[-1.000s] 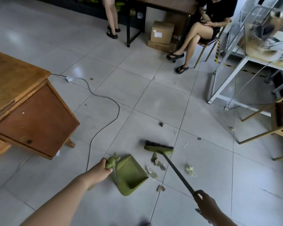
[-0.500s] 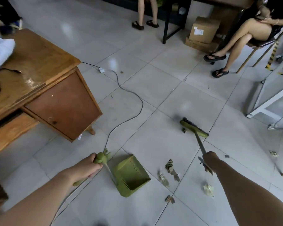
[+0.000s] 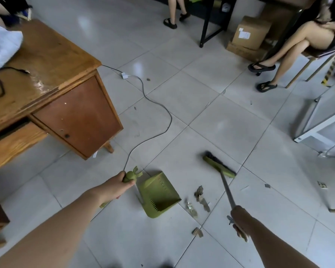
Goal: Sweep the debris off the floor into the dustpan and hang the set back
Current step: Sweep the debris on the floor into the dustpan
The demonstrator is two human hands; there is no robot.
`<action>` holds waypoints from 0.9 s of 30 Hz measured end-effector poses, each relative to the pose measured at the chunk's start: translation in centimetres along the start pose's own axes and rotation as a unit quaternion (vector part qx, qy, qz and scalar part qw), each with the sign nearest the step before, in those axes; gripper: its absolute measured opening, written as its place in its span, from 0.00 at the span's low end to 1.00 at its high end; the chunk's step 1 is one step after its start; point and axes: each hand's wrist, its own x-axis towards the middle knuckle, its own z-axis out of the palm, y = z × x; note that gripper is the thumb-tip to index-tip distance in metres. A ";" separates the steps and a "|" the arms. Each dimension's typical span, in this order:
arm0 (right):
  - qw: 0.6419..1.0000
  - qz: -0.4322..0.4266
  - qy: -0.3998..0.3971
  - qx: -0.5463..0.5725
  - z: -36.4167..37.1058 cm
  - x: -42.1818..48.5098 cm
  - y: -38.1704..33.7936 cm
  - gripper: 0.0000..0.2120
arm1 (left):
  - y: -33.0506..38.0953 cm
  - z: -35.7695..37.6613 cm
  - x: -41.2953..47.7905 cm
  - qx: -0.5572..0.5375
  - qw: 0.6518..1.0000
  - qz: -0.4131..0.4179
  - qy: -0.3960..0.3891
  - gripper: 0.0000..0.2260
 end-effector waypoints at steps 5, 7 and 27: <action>0.992 -0.048 -0.009 -0.119 5.0 -4.3 7.2 0.18 | 0.5 1.1 0.3 -0.004 1.000 0.019 0.015 0.12; 0.989 -0.036 -0.015 -0.141 7.4 -6.1 9.5 0.21 | 0.4 1.3 0.5 0.002 0.999 0.030 0.022 0.12; 0.968 0.056 0.168 0.178 2.6 -8.6 8.6 0.14 | -3.8 2.6 0.4 0.054 0.995 0.062 0.060 0.16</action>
